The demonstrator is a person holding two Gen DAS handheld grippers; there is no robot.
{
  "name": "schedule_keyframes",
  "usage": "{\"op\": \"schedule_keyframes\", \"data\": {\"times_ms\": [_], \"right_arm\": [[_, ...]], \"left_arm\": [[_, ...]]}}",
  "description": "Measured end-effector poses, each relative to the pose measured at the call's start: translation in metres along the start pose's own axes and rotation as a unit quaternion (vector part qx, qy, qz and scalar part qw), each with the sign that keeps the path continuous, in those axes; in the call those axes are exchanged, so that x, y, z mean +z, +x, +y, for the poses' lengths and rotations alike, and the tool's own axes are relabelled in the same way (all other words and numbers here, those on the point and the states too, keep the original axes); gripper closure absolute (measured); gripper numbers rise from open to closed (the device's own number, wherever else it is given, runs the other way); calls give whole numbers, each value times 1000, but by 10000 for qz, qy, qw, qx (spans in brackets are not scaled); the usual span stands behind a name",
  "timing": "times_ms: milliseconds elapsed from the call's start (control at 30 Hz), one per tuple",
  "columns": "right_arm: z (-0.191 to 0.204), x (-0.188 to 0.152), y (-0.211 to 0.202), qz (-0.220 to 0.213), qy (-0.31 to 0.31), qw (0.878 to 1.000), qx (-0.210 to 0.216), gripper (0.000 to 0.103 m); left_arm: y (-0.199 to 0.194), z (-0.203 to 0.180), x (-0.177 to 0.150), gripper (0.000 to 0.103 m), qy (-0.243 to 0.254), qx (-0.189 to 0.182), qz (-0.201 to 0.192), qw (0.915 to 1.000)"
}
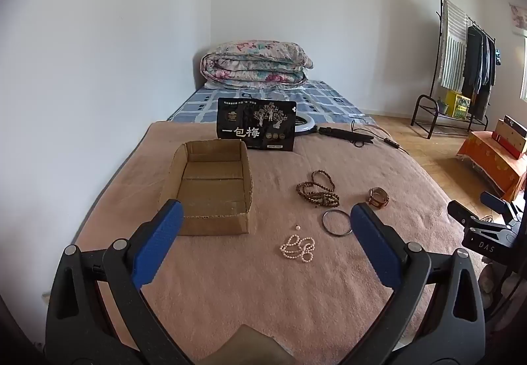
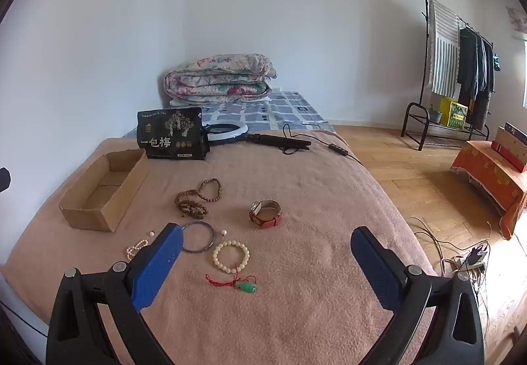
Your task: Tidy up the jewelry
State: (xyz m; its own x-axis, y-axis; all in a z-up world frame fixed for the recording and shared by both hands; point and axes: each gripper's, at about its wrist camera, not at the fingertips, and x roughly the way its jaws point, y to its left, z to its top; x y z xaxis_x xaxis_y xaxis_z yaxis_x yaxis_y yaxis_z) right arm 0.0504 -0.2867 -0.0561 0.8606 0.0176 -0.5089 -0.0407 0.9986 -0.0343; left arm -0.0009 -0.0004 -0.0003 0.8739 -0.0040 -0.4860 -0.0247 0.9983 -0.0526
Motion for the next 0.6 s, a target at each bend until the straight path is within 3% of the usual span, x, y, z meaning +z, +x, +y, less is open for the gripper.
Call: {"op": "schedule_keyframes", "data": {"times_ms": [600], "right_arm": [[3, 6, -5, -100, -78, 9999, -35, 0]], "left_arm": [[3, -2, 6, 0, 43, 4, 56, 10000]]}}
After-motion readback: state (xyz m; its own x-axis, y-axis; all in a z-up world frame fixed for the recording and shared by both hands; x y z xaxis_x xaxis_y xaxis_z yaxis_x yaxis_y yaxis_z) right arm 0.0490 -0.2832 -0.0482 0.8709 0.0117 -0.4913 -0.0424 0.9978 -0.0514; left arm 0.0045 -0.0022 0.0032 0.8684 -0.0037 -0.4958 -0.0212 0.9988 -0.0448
